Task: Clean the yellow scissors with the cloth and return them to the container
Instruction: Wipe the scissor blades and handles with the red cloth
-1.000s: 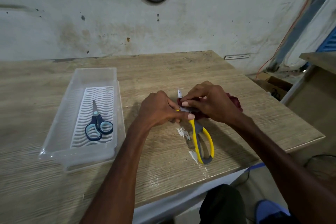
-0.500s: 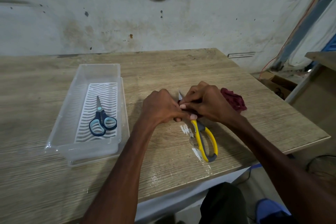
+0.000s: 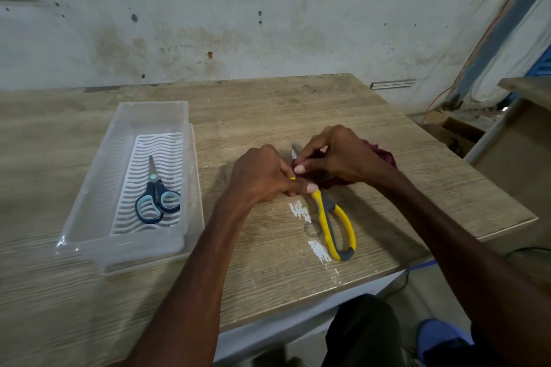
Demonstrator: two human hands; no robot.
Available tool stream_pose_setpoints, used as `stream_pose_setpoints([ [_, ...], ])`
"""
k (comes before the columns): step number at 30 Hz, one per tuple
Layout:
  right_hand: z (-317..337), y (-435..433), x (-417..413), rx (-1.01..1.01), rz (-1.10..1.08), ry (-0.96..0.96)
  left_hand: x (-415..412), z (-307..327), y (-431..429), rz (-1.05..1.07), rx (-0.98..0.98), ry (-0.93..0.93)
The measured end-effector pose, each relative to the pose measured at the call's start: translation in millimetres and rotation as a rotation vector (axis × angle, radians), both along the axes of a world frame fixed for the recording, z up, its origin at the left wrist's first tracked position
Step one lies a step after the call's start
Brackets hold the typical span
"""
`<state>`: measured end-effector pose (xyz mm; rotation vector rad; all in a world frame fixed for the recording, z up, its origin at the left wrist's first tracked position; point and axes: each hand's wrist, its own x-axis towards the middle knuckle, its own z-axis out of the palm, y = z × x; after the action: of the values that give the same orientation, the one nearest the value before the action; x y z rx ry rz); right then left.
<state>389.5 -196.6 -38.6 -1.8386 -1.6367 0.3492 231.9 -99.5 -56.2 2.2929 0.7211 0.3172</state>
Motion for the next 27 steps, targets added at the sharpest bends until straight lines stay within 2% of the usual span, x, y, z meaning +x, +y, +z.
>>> stream_pose_setpoints([
  [7, -11.5, 9.2, -15.2, 0.157, -0.263, -0.378, 1.1, -3.0, -3.4, 0.018, 0.065, -0.015],
  [12, -10.7, -5.3, -13.7, 0.122, -0.135, -0.386, -0.5, -2.0, -4.3, 0.032, 0.016, -0.021],
  [18, -15.8, 8.3, -16.2, 0.206, -0.319, -0.378, -1.2, -3.3, -9.0, 0.066, 0.09, -0.041],
  [23, -13.5, -14.4, -8.8, 0.108, -0.169, -0.368, -2.8, -1.7, -10.3, 0.08, 0.069, -0.041],
  [27, -17.3, -2.7, -9.9, 0.183, -0.271, -0.382, -0.7, -2.3, -12.8, 0.087, 0.115, -0.052],
])
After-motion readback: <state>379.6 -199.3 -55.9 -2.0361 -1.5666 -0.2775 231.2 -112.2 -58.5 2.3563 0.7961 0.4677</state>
